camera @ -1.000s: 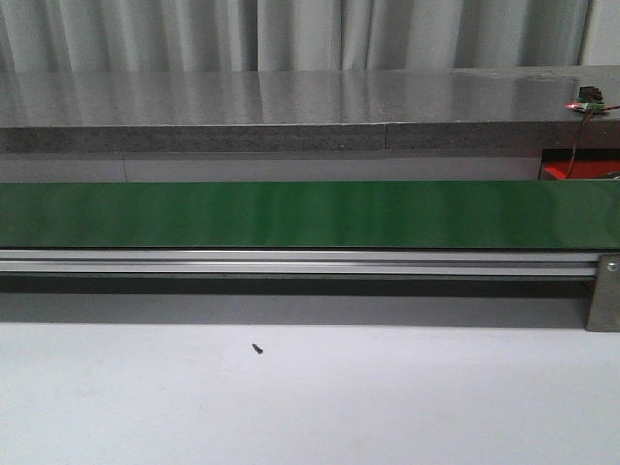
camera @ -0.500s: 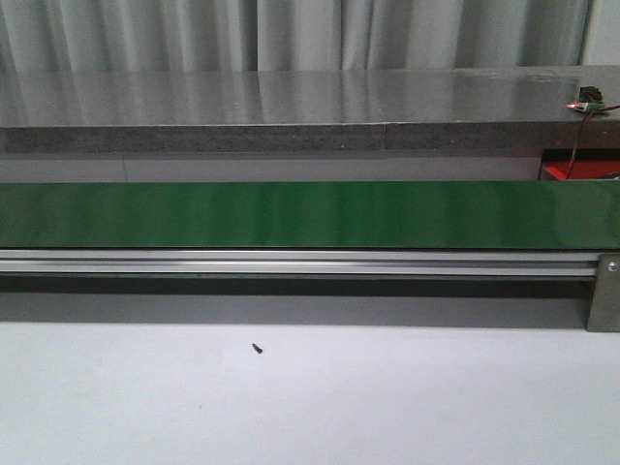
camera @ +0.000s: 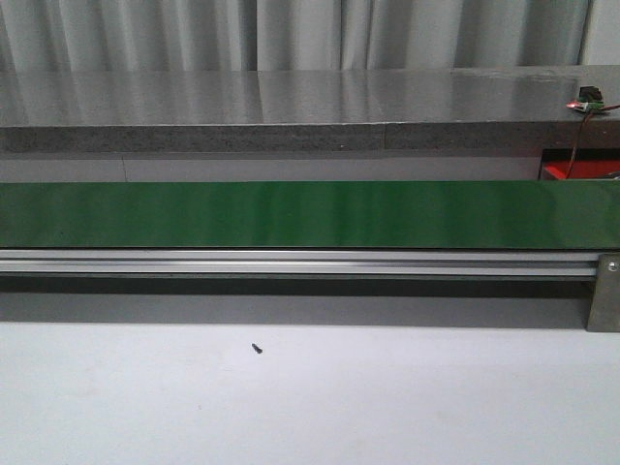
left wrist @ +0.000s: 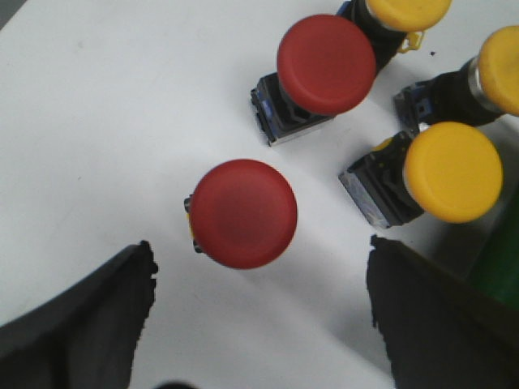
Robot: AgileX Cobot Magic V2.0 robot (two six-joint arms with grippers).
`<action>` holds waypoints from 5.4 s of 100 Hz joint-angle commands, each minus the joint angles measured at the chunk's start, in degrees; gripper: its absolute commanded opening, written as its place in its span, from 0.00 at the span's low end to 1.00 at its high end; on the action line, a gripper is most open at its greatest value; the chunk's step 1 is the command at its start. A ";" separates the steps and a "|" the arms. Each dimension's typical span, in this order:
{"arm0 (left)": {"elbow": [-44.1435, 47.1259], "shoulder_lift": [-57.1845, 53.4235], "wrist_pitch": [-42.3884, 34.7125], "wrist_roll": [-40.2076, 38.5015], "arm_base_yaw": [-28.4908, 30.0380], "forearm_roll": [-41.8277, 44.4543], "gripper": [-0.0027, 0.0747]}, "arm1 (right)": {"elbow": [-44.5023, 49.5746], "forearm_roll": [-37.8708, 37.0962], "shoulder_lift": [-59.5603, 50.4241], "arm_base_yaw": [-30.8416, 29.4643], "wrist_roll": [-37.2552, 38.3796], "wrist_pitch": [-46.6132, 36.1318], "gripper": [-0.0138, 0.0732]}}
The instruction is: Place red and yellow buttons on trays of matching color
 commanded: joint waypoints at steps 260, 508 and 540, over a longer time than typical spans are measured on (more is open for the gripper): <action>-1.57 -8.76 -1.30 4.74 -17.01 -3.08 0.75 | -1.35 0.89 0.24 0.00 -0.06 -3.84 0.02; 27.47 -55.11 -0.04 18.15 -31.50 -12.40 0.01 | -72.22 2.71 64.61 37.38 -4.20 30.48 0.86; 27.47 -55.11 -0.04 18.15 -31.50 -12.40 0.01 | -83.23 2.22 74.80 41.86 -4.33 29.77 0.82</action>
